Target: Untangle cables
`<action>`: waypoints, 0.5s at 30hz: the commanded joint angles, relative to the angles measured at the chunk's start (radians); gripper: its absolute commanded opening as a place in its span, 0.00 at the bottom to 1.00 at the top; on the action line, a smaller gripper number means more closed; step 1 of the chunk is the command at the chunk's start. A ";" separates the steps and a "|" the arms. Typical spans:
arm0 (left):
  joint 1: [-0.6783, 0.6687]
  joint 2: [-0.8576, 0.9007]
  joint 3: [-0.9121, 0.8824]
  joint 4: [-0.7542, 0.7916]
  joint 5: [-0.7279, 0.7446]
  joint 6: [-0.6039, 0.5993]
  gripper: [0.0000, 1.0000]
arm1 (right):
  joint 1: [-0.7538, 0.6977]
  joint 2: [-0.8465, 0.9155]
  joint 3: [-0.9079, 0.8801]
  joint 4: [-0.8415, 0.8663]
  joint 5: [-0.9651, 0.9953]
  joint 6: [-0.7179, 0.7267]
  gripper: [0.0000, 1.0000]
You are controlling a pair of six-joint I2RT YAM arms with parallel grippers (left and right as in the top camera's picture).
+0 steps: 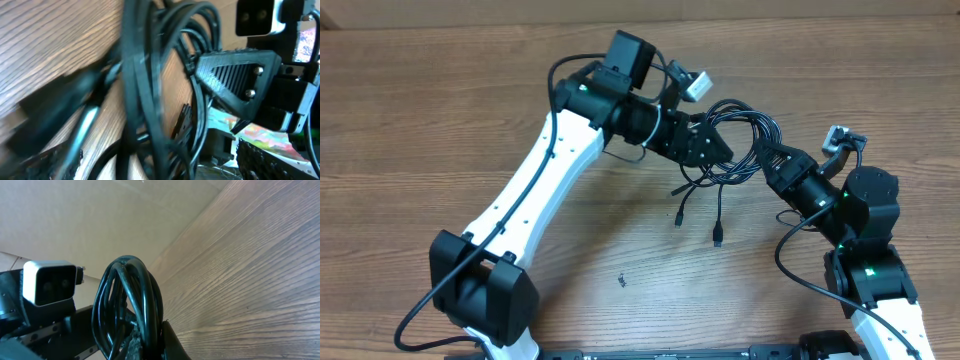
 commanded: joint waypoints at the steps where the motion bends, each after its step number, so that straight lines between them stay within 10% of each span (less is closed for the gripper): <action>1: -0.023 -0.035 0.016 0.011 0.021 -0.024 0.99 | 0.000 -0.012 0.024 0.015 0.009 0.017 0.04; 15: -0.024 -0.035 0.016 0.008 0.022 -0.130 1.00 | 0.000 -0.012 0.024 0.012 0.011 0.016 0.04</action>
